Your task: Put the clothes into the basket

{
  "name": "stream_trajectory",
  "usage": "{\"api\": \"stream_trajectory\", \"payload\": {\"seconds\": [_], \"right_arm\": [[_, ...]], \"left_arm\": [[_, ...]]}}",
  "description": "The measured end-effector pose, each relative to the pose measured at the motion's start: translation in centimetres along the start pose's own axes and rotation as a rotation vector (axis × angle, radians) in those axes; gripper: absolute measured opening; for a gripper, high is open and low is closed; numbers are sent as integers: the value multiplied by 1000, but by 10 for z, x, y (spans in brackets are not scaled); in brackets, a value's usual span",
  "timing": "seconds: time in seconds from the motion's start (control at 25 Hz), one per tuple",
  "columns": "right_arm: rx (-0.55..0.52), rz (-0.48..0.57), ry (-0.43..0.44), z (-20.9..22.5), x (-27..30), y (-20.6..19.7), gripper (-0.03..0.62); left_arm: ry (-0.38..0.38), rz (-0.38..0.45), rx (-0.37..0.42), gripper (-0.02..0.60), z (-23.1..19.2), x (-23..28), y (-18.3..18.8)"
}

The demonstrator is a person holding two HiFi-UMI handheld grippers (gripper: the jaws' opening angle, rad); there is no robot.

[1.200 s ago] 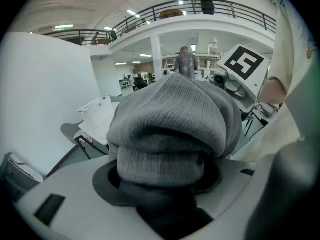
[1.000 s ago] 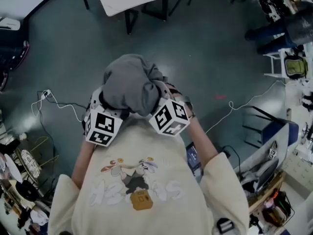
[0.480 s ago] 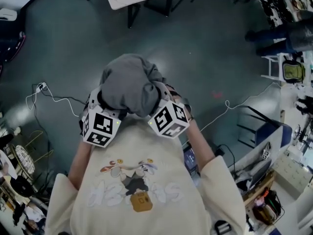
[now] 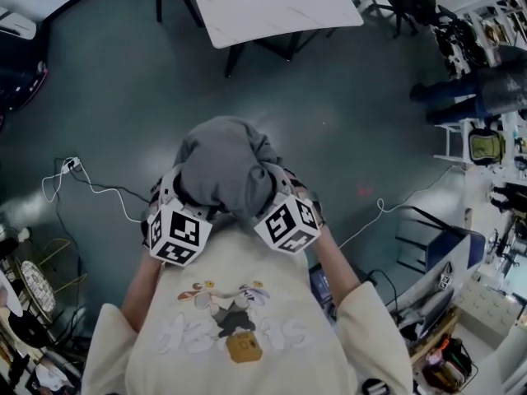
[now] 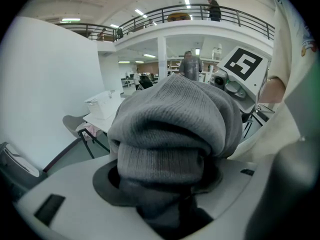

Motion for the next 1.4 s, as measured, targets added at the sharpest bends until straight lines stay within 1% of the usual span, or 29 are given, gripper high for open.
{"api": "stream_trajectory", "payload": {"seconds": [0.12, 0.28, 0.48, 0.6, 0.72, 0.8, 0.88, 0.96, 1.08, 1.2, 1.28, 1.4], "right_arm": [[10, -2, -19, 3, 18, 13, 219], [22, -23, -3, 9, 24, 19, 219], [11, -27, -4, 53, 39, 22, 219], [7, -8, 8, 86, 54, 28, 219], [7, 33, 9, 135, 69, 29, 219], [19, 52, 1, 177, 78, 28, 219], [32, 58, 0, 226, 86, 30, 219], [49, 70, 7, 273, 89, 34, 219], [75, 83, 14, 339, 86, 34, 219], [84, 77, 19, 405, 86, 30, 219], [84, 78, 34, 440, 87, 26, 219], [80, 77, 67, 473, 89, 20, 219]], "left_arm": [[-8, 5, 7, 249, -22, -1, -7], [-38, 7, -11, 249, -33, 2, -6], [-22, 6, -28, 249, -62, 30, 15], [-6, -1, -26, 249, -88, 49, 31], [25, -15, -6, 249, -117, 79, 58], [37, -30, 2, 249, -140, 106, 81], [40, -42, -7, 249, -166, 136, 111], [34, -50, 1, 249, -190, 163, 145], [19, -59, 17, 249, -215, 200, 195], [15, -66, 2, 249, -240, 242, 240], [20, -72, -9, 249, -252, 265, 263], [32, -86, -37, 249, -261, 288, 282]]}}
Point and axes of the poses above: the fingertips, and each gripper's own axes: x forward along the fingers, z to its right, y out of its top, the point moved 1 cm from there along -x, backward along the fingers, and after that the axes turned 2 degrees about -y, right-handed, at the moved point
